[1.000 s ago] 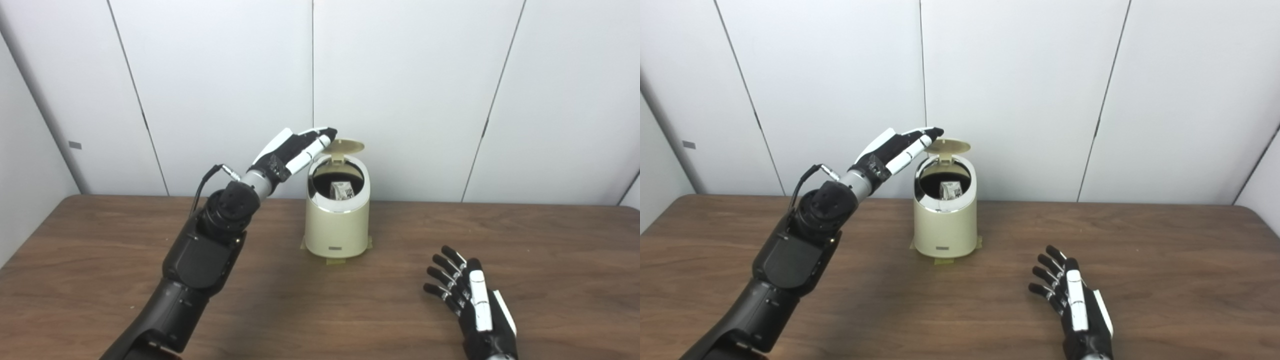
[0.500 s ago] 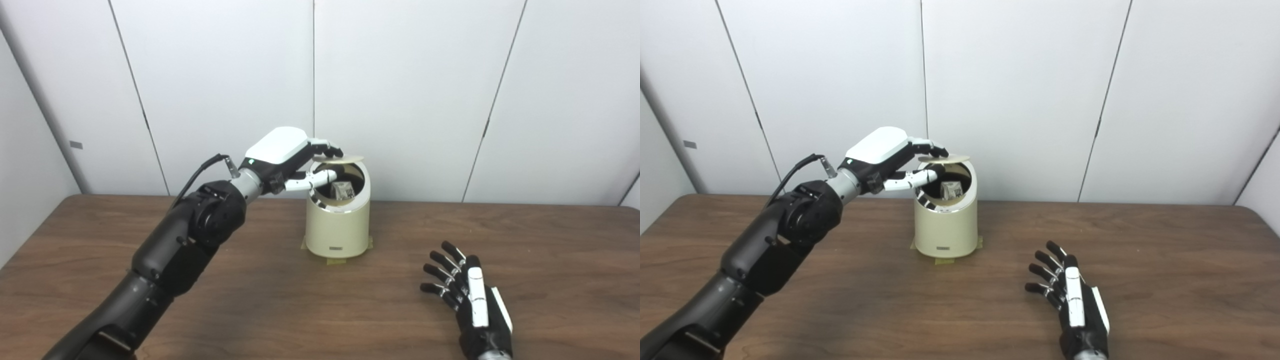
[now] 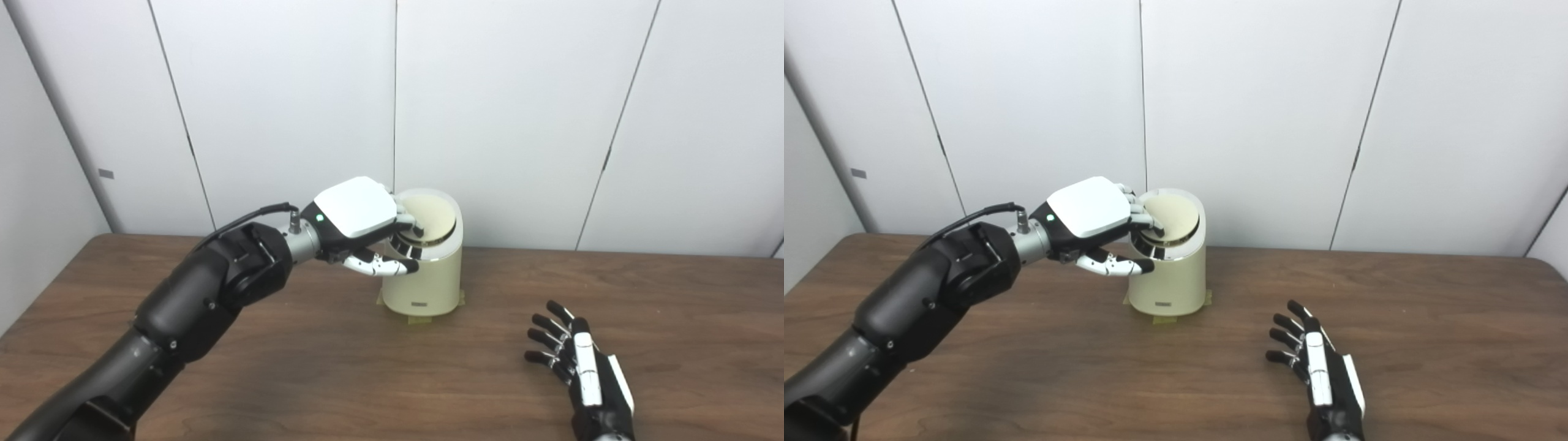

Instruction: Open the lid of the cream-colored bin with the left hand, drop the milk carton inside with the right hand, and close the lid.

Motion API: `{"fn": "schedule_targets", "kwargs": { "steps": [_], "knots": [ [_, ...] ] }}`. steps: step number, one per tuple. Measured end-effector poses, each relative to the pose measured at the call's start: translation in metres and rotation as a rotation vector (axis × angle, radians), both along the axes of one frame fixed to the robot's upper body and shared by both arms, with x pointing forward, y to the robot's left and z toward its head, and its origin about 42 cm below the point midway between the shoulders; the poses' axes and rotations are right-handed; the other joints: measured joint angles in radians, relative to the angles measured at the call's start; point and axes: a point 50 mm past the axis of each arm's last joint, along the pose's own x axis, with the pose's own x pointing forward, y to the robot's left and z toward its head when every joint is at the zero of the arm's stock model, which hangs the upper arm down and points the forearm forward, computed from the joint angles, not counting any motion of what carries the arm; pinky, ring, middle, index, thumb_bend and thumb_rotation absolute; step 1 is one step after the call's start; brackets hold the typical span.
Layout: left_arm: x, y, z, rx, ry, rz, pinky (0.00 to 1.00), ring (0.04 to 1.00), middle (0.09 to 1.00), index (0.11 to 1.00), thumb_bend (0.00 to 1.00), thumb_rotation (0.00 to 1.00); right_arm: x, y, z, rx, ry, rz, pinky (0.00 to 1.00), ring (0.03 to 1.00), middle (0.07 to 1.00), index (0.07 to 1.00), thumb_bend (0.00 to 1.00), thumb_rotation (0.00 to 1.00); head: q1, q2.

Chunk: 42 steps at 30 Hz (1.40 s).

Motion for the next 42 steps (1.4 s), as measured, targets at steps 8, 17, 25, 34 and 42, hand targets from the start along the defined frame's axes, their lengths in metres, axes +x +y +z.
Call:
{"fn": "schedule_targets", "kwargs": {
  "steps": [8,17,25,34,42],
  "knots": [
    [-0.001,-0.003,-0.005,0.059,0.009,0.013,0.92,0.886,0.851,0.881,0.48,1.0,0.0,0.0,-0.001,-0.002,-0.003,-0.009,0.62,0.77,0.794,0.873,0.51,1.0,-0.014,-0.008],
    [0.002,-0.024,-0.014,0.061,0.039,0.053,0.99,0.946,0.913,0.946,0.52,1.0,-0.001,-0.001,-0.003,-0.001,0.004,-0.015,0.65,0.776,0.791,0.875,0.53,0.96,-0.018,-0.014],
    [0.008,-0.033,-0.011,0.015,0.06,0.069,0.97,0.936,0.903,0.95,0.55,1.0,-0.001,-0.002,-0.004,-0.001,0.004,-0.018,0.63,0.757,0.779,0.868,0.51,0.92,-0.022,-0.009],
    [0.004,-0.031,-0.009,0.05,0.07,0.067,0.93,0.894,0.854,0.9,0.63,1.0,-0.001,-0.003,-0.003,0.014,0.004,-0.021,0.63,0.758,0.783,0.869,0.52,0.91,-0.02,0.0],
    [0.001,-0.026,-0.008,0.073,0.086,0.065,0.93,0.88,0.858,0.9,0.59,1.0,0.0,-0.004,-0.003,0.015,0.004,-0.021,0.61,0.755,0.784,0.868,0.52,0.93,-0.017,0.011]
  ]
}}
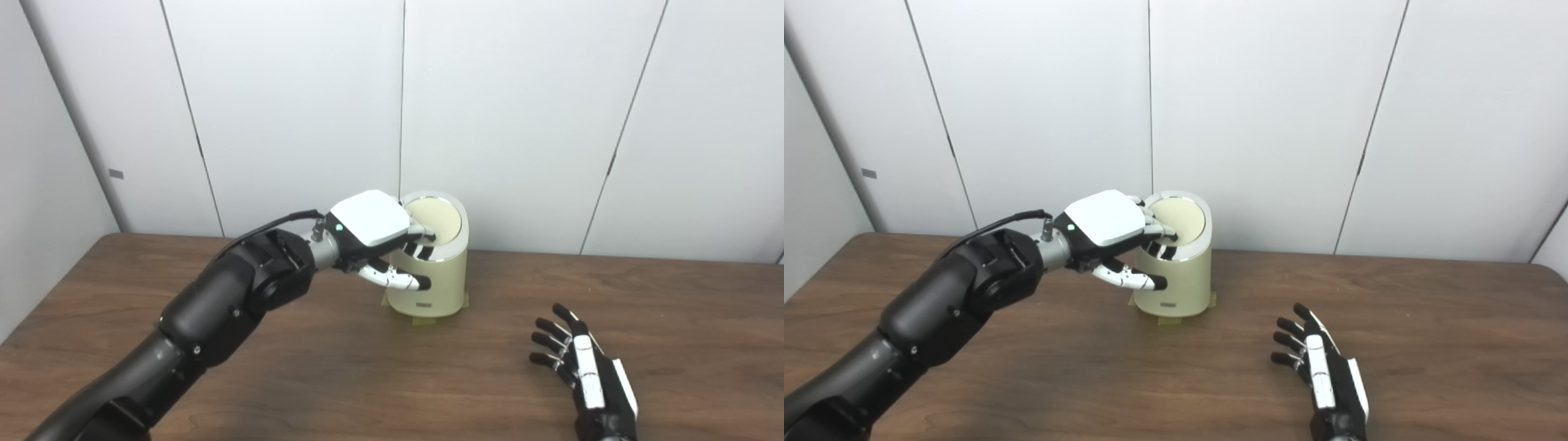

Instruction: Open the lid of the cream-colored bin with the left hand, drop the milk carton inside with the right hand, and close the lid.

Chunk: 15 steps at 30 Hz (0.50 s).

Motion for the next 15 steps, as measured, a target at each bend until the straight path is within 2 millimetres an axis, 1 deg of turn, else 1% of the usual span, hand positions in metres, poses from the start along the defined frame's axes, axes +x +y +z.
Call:
{"fn": "schedule_targets", "kwargs": {
  "steps": [1,3,5,7,8,10,11,13,15],
  "knots": [
    [0.0,0.001,0.0,-0.009,0.001,0.001,0.91,0.874,0.853,0.892,0.55,1.0,0.0,0.0,0.0,0.0,0.001,0.0,0.62,0.76,0.785,0.869,0.52,0.93,0.0,0.0],
    [-0.001,0.005,-0.001,-0.047,-0.001,-0.001,0.9,0.871,0.849,0.884,0.52,1.0,0.001,0.0,0.0,0.003,0.001,0.0,0.62,0.759,0.785,0.87,0.52,0.93,0.0,0.0],
    [-0.003,0.01,-0.006,-0.111,-0.003,0.006,0.89,0.877,0.854,0.882,0.49,1.0,0.001,0.0,0.001,0.004,0.0,0.0,0.61,0.756,0.782,0.869,0.52,0.92,0.0,0.0],
    [-0.005,0.014,-0.011,-0.183,0.0,0.017,0.86,0.869,0.853,0.872,0.46,1.0,0.001,-0.001,0.001,0.004,-0.001,-0.002,0.61,0.757,0.783,0.869,0.51,0.93,-0.003,0.002],
    [-0.006,0.014,-0.013,-0.236,0.004,0.025,0.86,0.869,0.853,0.871,0.45,1.0,0.002,-0.001,0.001,0.004,-0.002,-0.002,0.61,0.756,0.783,0.869,0.51,0.93,-0.003,0.002],
    [-0.008,0.013,-0.016,-0.346,0.038,0.05,0.78,0.874,0.875,0.879,0.43,1.0,0.002,-0.001,0.002,0.005,-0.004,-0.001,0.61,0.755,0.782,0.86,0.51,0.93,-0.003,0.002],
    [-0.008,0.012,-0.017,-0.418,0.06,0.065,0.76,0.875,0.879,0.881,0.42,1.0,0.003,0.0,0.002,0.005,-0.004,-0.001,0.61,0.756,0.782,0.859,0.51,0.93,-0.003,0.002],
    [-0.009,0.008,-0.016,-0.56,0.083,0.094,0.76,0.878,0.886,0.884,0.4,0.96,0.003,0.0,0.002,0.008,-0.004,0.0,0.63,0.764,0.786,0.859,0.51,0.93,-0.005,0.009],
    [-0.012,0.008,-0.008,-0.684,0.094,0.11,0.77,0.883,0.899,0.887,0.39,0.92,0.003,0.0,0.003,0.014,-0.003,0.004,0.63,0.766,0.787,0.856,0.5,0.92,-0.003,0.012]
  ]
}}
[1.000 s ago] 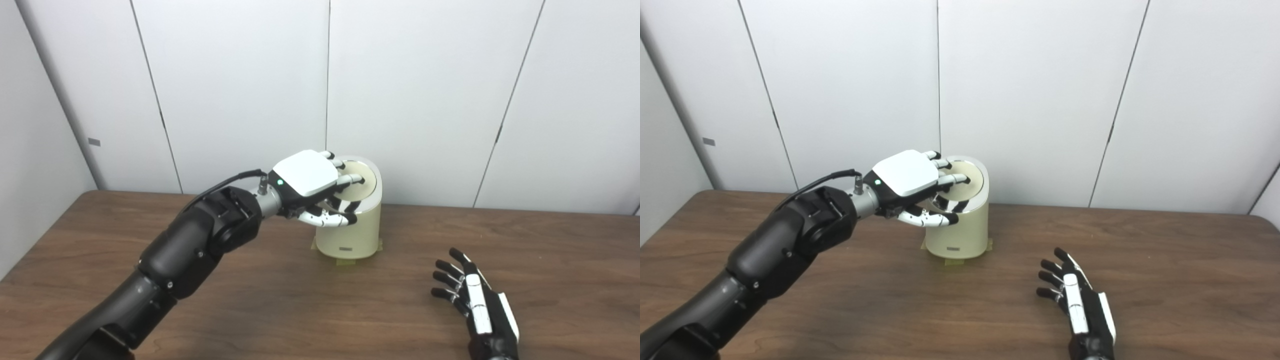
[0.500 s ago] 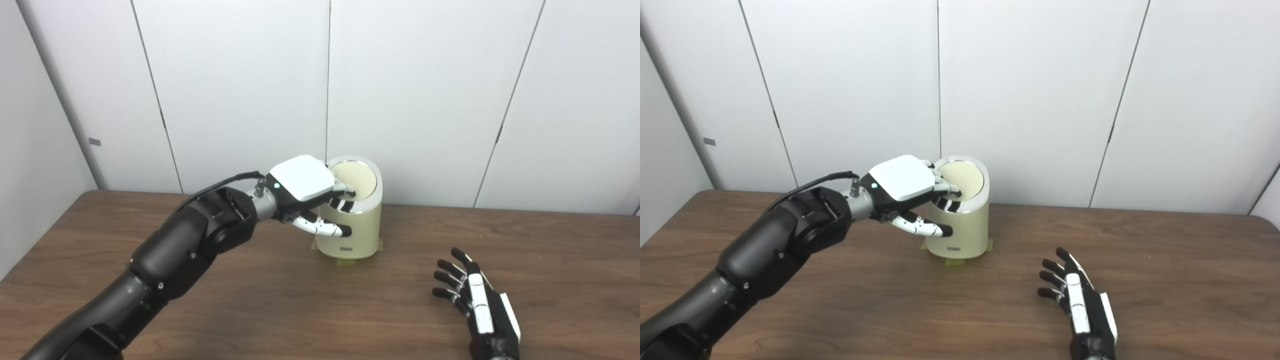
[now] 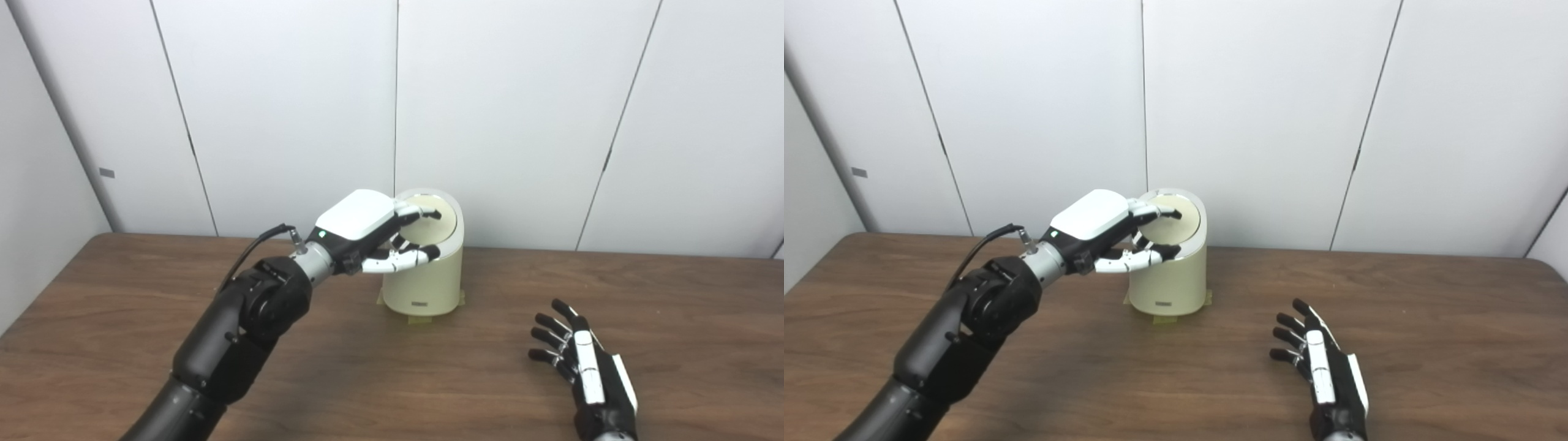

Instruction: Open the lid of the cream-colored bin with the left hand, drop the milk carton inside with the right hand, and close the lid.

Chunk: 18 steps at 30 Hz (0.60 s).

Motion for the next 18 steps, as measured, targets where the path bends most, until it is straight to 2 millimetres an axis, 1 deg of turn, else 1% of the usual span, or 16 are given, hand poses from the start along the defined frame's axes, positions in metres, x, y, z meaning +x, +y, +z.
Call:
{"fn": "schedule_targets", "kwargs": {
  "steps": [3,5,6,8,9,11,13,14,16,18],
  "knots": [
    [-0.009,0.009,0.014,-0.209,0.019,0.052,0.82,0.896,0.911,0.887,0.37,0.87,0.001,-0.001,0.0,0.002,0.004,0.002,0.61,0.76,0.788,0.848,0.49,0.93,0.0,0.002],
    [-0.018,0.018,0.013,-0.302,0.044,0.095,0.83,0.899,0.91,0.888,0.37,0.86,0.001,-0.001,0.0,0.0,0.005,0.002,0.6,0.758,0.788,0.84,0.5,0.92,-0.002,0.005],
    [-0.022,0.023,0.009,-0.34,0.064,0.115,0.84,0.906,0.908,0.894,0.37,0.88,0.001,-0.002,0.001,0.0,0.006,0.004,0.6,0.761,0.793,0.829,0.51,0.91,-0.002,0.008],
    [-0.036,0.034,-0.005,-0.453,0.127,0.169,0.89,0.914,0.901,0.905,0.38,0.97,0.0,-0.002,0.002,0.005,0.008,0.007,0.62,0.77,0.801,0.813,0.52,0.88,-0.002,0.011],
    [-0.044,0.04,-0.013,-0.508,0.161,0.198,0.89,0.911,0.897,0.908,0.39,0.98,0.0,-0.002,0.002,0.01,0.01,0.01,0.63,0.777,0.807,0.812,0.52,0.88,-0.003,0.015],
    [-0.061,0.05,-0.034,-0.613,0.256,0.251,0.88,0.907,0.9,0.924,0.38,0.97,-0.001,-0.003,0.003,0.021,0.013,0.014,0.65,0.784,0.815,0.812,0.53,0.87,-0.005,0.02],
    [-0.081,0.06,-0.053,-0.719,0.334,0.304,0.87,0.904,0.901,0.933,0.39,0.97,-0.002,-0.003,0.004,0.035,0.011,0.016,0.67,0.794,0.821,0.819,0.53,0.87,-0.006,0.021],
    [-0.09,0.063,-0.059,-0.762,0.362,0.321,0.87,0.902,0.901,0.934,0.39,0.96,-0.003,-0.003,0.005,0.041,0.009,0.018,0.68,0.798,0.824,0.822,0.53,0.87,-0.006,0.023],
    [-0.104,0.068,-0.07,-0.824,0.405,0.357,0.86,0.9,0.905,0.94,0.38,0.99,-0.003,-0.004,0.005,0.05,0.008,0.022,0.71,0.817,0.832,0.827,0.54,0.87,-0.009,0.026],
    [-0.115,0.073,-0.074,-0.877,0.422,0.376,0.88,0.91,0.916,0.948,0.35,1.0,-0.003,-0.005,0.007,0.055,0.007,0.029,0.74,0.835,0.844,0.835,0.55,0.87,-0.009,0.026]
  ]
}}
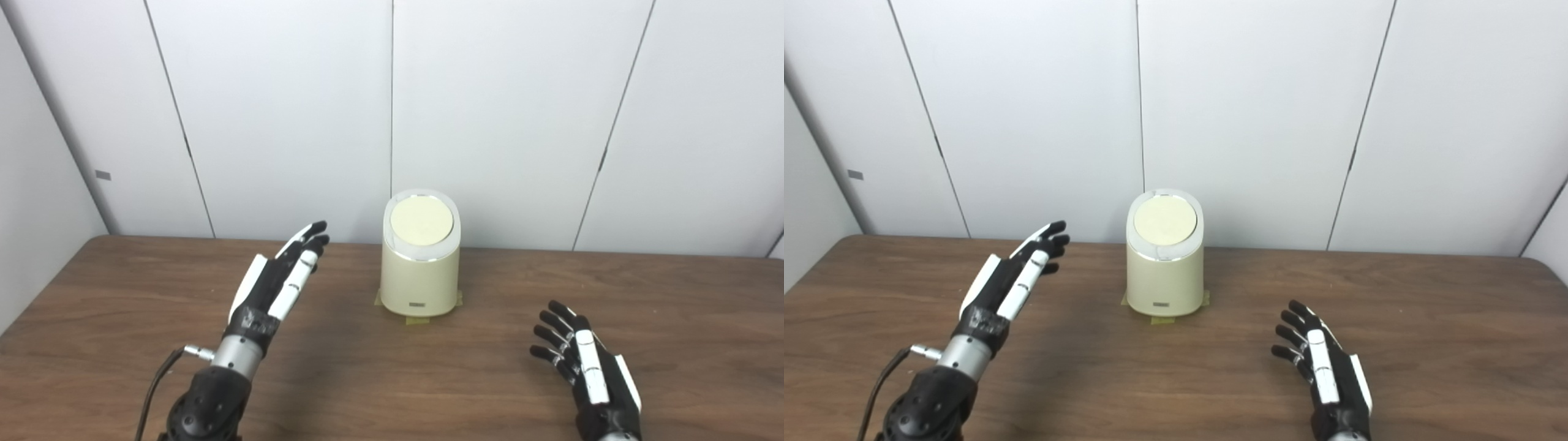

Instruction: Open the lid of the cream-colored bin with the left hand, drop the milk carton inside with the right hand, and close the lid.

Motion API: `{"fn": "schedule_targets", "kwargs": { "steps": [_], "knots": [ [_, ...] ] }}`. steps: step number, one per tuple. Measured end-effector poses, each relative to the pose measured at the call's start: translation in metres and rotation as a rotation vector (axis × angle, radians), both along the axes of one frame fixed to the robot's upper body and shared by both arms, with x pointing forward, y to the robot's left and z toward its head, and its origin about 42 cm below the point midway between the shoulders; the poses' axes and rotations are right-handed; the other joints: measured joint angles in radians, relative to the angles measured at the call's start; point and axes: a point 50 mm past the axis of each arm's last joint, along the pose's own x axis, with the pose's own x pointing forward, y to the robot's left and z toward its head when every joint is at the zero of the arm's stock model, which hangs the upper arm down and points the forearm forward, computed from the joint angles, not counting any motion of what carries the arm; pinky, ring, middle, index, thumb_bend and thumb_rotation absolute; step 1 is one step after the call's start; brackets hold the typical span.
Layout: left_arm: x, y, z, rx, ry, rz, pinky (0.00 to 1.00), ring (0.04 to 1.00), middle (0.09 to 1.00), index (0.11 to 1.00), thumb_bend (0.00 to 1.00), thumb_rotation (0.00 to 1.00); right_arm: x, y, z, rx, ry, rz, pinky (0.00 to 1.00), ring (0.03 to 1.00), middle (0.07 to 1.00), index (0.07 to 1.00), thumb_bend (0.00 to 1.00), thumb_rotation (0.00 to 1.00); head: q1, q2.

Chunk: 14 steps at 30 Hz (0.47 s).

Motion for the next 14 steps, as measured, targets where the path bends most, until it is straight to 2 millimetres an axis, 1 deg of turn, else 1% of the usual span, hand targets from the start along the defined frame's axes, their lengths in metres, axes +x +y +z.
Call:
{"fn": "schedule_targets", "kwargs": {
  "steps": [4,5,6,7,9,11,12,14],
  "knots": [
    [-0.026,0.008,-0.009,-0.103,0.03,0.039,0.94,0.932,0.931,0.959,0.29,1.0,0.0,-0.004,0.006,-0.004,-0.021,0.015,0.81,0.878,0.881,0.864,0.57,0.9,-0.011,0.008],
    [-0.032,0.01,-0.014,-0.128,0.05,0.049,0.94,0.936,0.932,0.96,0.29,1.0,0.0,-0.006,0.008,-0.01,-0.028,0.021,0.82,0.883,0.886,0.867,0.57,0.9,-0.011,0.008],
    [-0.038,0.011,-0.02,-0.149,0.072,0.061,0.96,0.951,0.944,0.965,0.29,1.0,0.0,-0.008,0.009,-0.017,-0.032,0.026,0.84,0.898,0.898,0.879,0.59,0.92,-0.011,0.008],
    [-0.045,0.013,-0.025,-0.186,0.093,0.076,0.99,0.972,0.961,0.973,0.31,1.0,0.0,-0.009,0.011,-0.024,-0.036,0.031,0.87,0.914,0.911,0.891,0.6,0.93,-0.011,0.009],
    [-0.057,0.015,-0.035,-0.253,0.131,0.098,1.0,0.984,0.976,0.978,0.32,1.0,-0.001,-0.011,0.014,-0.039,-0.044,0.039,0.9,0.936,0.931,0.905,0.61,0.96,-0.011,0.012],
    [-0.065,0.016,-0.042,-0.295,0.158,0.108,1.0,0.99,0.987,0.983,0.34,1.0,-0.002,-0.013,0.02,-0.06,-0.054,0.055,0.94,0.961,0.951,0.918,0.62,0.98,-0.008,0.015],
    [-0.067,0.016,-0.044,-0.308,0.164,0.109,1.0,0.995,0.994,0.989,0.35,1.0,-0.002,-0.013,0.021,-0.068,-0.056,0.064,0.97,0.98,0.973,0.936,0.62,0.99,-0.008,0.015],
    [-0.07,0.015,-0.046,-0.341,0.164,0.099,1.0,0.999,0.999,0.998,0.36,1.0,-0.004,-0.012,0.024,-0.08,-0.05,0.09,0.99,0.996,0.995,0.956,0.63,1.0,-0.005,0.02]
  ]
}}
